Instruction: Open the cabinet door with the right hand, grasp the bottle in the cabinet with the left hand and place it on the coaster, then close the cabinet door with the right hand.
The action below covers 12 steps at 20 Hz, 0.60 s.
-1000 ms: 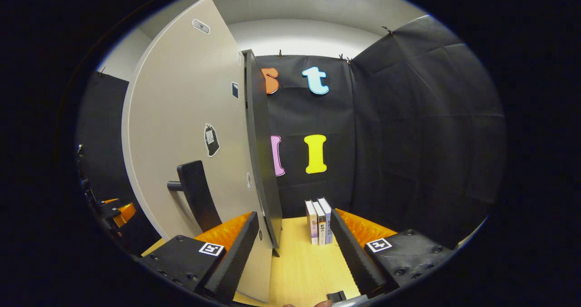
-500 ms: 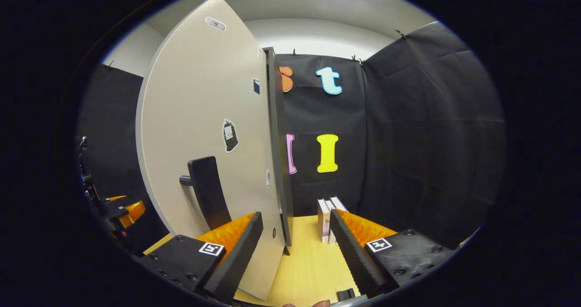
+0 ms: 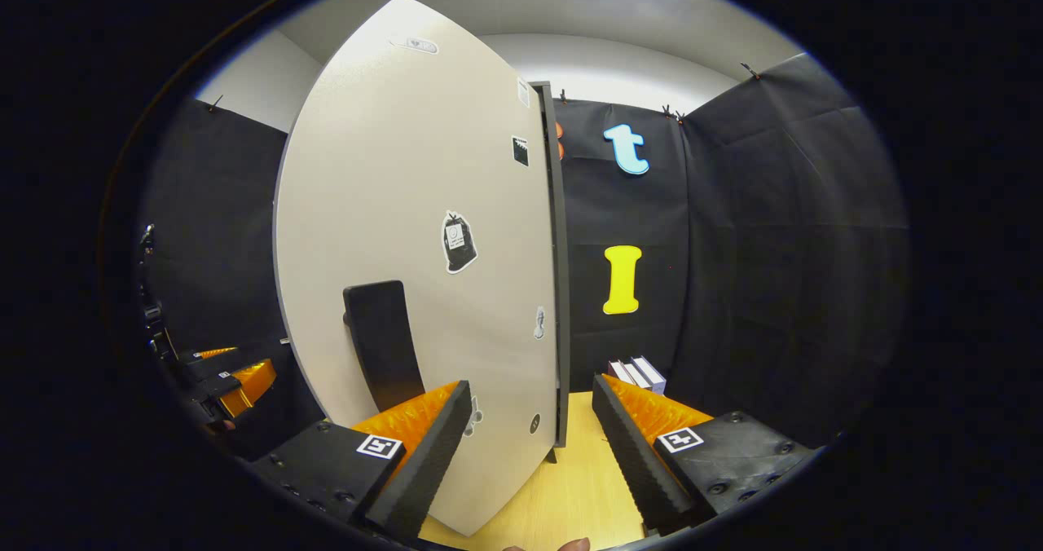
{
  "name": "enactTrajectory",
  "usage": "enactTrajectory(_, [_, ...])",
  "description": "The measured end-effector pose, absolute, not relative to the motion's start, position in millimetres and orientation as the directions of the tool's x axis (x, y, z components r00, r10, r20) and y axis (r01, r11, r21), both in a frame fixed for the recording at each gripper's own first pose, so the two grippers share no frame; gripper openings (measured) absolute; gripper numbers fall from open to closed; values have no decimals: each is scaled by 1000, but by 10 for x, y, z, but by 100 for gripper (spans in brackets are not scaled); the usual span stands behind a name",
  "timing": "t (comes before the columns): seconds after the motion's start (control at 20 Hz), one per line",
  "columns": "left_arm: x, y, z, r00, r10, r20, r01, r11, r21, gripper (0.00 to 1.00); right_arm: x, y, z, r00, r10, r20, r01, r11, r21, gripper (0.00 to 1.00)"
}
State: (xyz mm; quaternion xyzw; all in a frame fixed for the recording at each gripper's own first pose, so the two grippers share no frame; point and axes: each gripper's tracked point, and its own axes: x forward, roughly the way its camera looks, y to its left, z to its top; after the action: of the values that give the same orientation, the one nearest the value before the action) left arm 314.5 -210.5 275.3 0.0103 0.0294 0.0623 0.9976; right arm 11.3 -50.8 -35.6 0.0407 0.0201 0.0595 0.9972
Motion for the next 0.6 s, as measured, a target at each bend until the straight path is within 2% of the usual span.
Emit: enactTrajectory(0.6, [3165, -1844, 2810, 995, 95, -35, -94, 995, 28, 94, 358, 323, -337, 980, 198, -14, -195, 975, 110, 98])
